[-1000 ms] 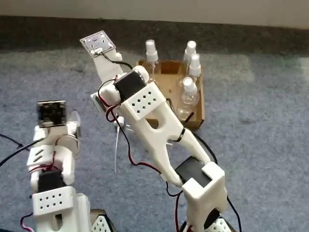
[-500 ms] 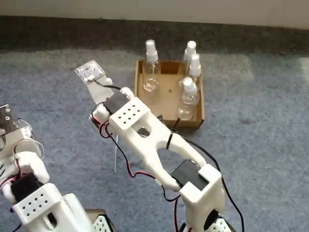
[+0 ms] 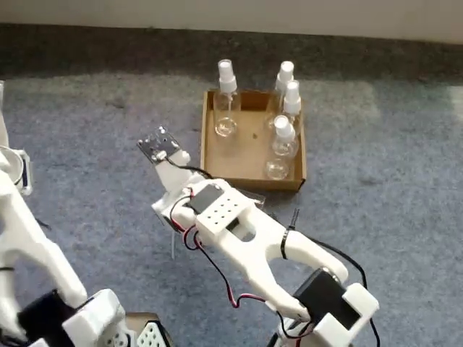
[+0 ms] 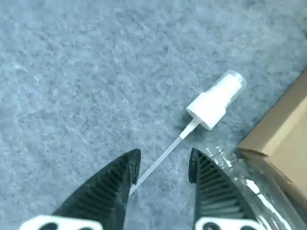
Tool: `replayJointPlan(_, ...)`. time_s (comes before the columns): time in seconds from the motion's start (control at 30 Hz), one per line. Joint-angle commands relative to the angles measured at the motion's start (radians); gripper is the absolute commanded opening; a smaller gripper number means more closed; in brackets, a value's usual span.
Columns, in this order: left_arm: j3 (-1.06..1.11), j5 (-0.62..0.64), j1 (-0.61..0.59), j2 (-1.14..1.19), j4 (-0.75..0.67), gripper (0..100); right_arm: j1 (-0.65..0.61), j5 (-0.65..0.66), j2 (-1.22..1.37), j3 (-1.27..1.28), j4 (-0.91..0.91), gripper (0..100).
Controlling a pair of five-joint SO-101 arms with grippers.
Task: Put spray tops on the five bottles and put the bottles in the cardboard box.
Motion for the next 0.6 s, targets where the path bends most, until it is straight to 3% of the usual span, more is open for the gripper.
replayJointPlan(0.0, -0.114, -0.008, 0.022, 0.071, 0.031, 17, 0.045, 0.015, -0.059, 0.047, -0.068, 13.9)
replayJointPlan(0.57, -0.116, -0.008, 0.027, 0.073, 0.029, 17, 0.081, 0.023, -0.058, 0.096, -0.308, 13.9)
